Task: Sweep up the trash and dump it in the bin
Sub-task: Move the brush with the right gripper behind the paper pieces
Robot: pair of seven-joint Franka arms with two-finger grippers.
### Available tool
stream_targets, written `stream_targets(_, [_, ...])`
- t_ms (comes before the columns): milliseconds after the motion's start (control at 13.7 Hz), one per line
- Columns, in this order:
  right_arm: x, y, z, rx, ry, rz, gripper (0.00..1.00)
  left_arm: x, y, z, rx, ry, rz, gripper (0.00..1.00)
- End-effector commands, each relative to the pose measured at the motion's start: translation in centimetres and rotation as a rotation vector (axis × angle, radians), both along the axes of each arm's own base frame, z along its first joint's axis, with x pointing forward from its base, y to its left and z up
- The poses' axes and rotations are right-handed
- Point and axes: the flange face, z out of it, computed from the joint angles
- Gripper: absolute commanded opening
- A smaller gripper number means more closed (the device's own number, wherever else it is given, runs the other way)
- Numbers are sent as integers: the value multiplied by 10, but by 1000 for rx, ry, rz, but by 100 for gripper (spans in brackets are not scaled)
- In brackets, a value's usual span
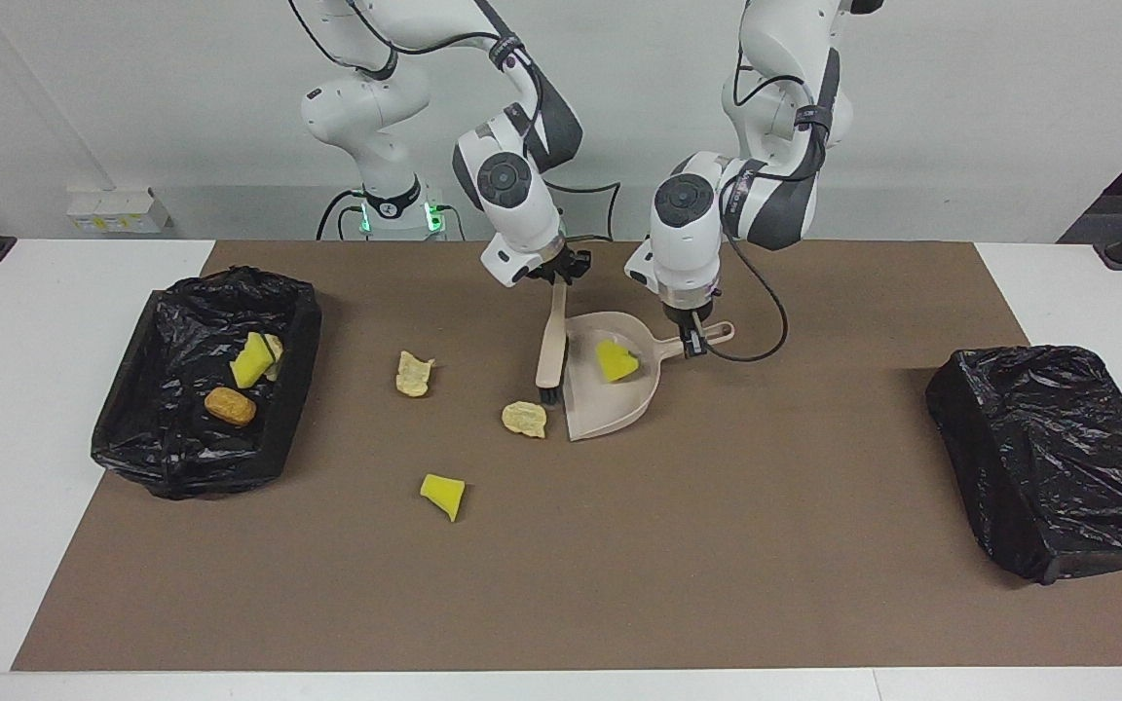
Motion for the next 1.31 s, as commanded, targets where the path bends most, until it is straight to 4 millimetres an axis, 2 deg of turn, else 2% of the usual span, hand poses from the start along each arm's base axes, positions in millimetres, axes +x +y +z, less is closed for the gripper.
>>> stream_targets(0, [3, -34, 34, -41, 2, 2, 0, -9, 4, 3, 18, 4, -27, 0])
stream_targets(146, [24, -73, 28, -181, -88, 115, 0, -9, 4, 4, 16, 1, -27, 0])
stream_targets(292, [53, -119, 24, -251, -121, 356, 0, -8, 4, 3, 18, 2, -28, 0])
stream_targets(511, [107, -157, 44, -382, -142, 580, 0, -9, 4, 3, 20, 3, -19, 0])
stream_targets(657, [144, -185, 43, -435, -171, 680, 0, -8, 5, 4, 24, 7, -13, 0])
stream_targets(730, [162, -189, 41, -469, -205, 731, 0, -8, 4, 4, 21, 3, -14, 0])
stream_targets(803, [178, -202, 33, -487, -212, 760, 0, -7, 3, 4, 18, 0, -15, 0])
stream_targets(949, [197, -224, 22, -514, -229, 827, 0, -7, 3, 4, 16, -3, -15, 0])
stream_targets(1022, [205, -223, 16, -540, -263, 855, 0, -7, 2, 4, 15, -5, -15, 0])
stream_targets(1168, [209, -220, -5, -538, -256, 878, 0, -7, 2, 4, 16, -12, 13, 0])
stream_targets(1241, [204, -217, -10, -533, -240, 887, 0, -7, 2, 4, 18, -11, 19, 0])
